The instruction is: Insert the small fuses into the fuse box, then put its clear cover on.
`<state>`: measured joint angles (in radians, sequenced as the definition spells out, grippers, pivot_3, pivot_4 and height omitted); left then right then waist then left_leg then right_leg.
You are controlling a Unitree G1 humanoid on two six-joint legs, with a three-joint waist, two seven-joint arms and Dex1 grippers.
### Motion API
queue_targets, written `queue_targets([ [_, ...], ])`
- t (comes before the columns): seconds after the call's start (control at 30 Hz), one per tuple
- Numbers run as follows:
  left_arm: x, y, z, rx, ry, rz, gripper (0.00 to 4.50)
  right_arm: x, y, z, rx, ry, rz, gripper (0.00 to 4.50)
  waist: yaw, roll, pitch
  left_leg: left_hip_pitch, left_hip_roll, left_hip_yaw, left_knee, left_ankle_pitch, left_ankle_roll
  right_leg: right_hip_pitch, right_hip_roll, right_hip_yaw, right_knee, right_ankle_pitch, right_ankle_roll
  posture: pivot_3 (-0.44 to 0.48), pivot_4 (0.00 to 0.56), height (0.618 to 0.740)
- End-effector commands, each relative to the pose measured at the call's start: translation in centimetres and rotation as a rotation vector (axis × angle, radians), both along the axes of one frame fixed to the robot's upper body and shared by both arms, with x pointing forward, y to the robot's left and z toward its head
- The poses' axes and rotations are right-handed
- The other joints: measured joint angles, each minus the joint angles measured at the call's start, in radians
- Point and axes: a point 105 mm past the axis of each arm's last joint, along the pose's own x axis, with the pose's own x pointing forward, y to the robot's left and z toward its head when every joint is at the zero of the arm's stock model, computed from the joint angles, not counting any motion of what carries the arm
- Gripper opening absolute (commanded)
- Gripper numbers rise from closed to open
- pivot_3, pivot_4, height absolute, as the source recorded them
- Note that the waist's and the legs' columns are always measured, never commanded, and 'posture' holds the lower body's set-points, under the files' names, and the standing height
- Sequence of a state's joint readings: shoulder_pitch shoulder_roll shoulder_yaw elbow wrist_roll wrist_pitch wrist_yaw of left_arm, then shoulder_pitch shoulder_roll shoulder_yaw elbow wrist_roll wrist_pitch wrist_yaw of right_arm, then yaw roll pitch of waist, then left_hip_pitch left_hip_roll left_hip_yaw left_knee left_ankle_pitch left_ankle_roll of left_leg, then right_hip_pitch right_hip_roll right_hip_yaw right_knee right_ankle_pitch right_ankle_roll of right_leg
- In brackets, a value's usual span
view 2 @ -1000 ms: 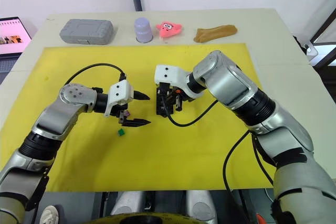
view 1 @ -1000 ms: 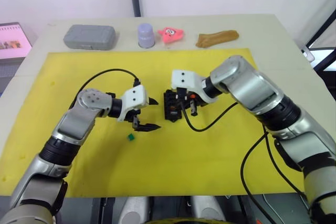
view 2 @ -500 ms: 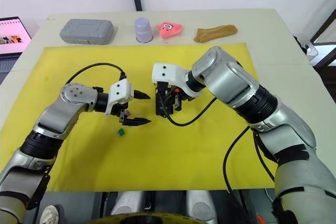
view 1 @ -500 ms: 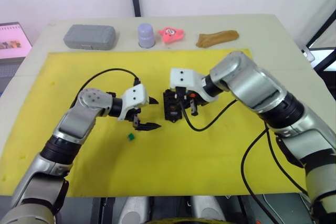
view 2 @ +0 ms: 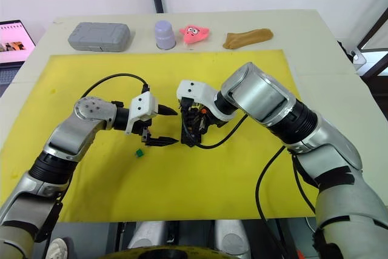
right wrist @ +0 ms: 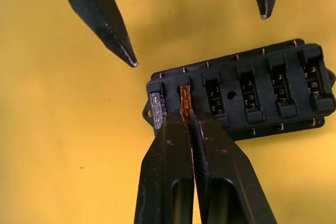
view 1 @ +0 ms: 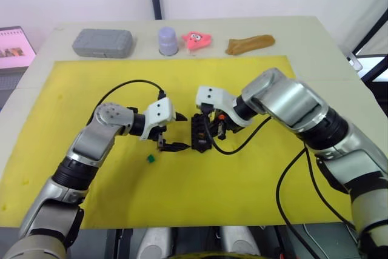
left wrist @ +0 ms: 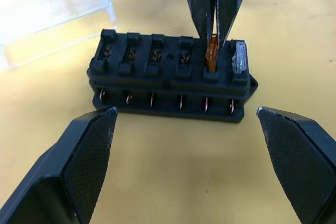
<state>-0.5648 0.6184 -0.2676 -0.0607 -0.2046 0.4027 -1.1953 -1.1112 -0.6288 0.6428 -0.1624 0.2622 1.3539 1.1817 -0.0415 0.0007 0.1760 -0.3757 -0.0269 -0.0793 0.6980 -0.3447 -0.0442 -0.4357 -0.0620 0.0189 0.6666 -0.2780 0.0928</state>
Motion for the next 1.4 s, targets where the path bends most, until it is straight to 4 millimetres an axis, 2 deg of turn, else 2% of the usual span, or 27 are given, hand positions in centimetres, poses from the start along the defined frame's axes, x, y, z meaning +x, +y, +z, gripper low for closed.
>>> queue_targets([
  [0.03,-0.1,-0.5,1.0,0.0,-0.055,-0.032,4.5,0.1,0.4,1.5,0.012,-0.066,0.008,0.04,0.0,0.0,0.0,0.0,0.0,0.0,0.0,0.0,0.0,0.0,0.0,0.0,0.0,0.0,0.0,0.0,0.15,0.74],
  [0.23,-0.1,-0.5,1.0,0.005,-0.055,-0.038,4.5,0.2,0.2,1.7,-0.01,-0.126,0.035,0.04,0.001,0.0,0.0,0.0,0.0,0.0,0.0,0.0,0.0,0.0,0.0,0.0,0.0,0.0,0.0,0.0,0.15,0.74],
  [0.5,0.0,-0.5,0.9,0.009,-0.059,-0.04,4.5,0.2,0.7,2.6,0.036,-0.078,0.0,0.04,0.0,0.0,0.0,0.0,0.0,0.0,0.0,0.0,0.0,0.0,0.0,0.0,0.0,0.0,0.0,0.0,0.15,0.74],
  [0.6,0.0,-0.5,0.9,0.01,-0.059,-0.04,4.5,0.4,0.3,2.4,-0.009,-0.15,0.029,0.04,0.001,0.0,0.0,0.0,0.0,0.0,0.0,0.0,0.0,0.0,0.0,0.0,0.0,0.0,0.0,0.0,0.15,0.74],
  [0.93,0.1,-0.4,0.9,0.016,-0.063,-0.039,4.5,0.9,0.2,2.9,-0.018,-0.194,0.046,0.04,0.001,0.0,0.0,0.0,0.0,0.0,0.0,0.0,0.0,0.0,0.0,0.0,0.0,0.0,0.0,0.0,0.15,0.74],
  [1.4,0.1,-0.4,0.8,0.015,-0.064,-0.034,4.5,-0.2,0.3,2.3,-0.074,-0.261,0.129,0.04,0.001,0.0,0.0,0.0,0.0,0.0,0.0,0.0,0.0,0.0,0.0,0.0,0.0,0.0,0.0,0.0,0.15,0.74],
])
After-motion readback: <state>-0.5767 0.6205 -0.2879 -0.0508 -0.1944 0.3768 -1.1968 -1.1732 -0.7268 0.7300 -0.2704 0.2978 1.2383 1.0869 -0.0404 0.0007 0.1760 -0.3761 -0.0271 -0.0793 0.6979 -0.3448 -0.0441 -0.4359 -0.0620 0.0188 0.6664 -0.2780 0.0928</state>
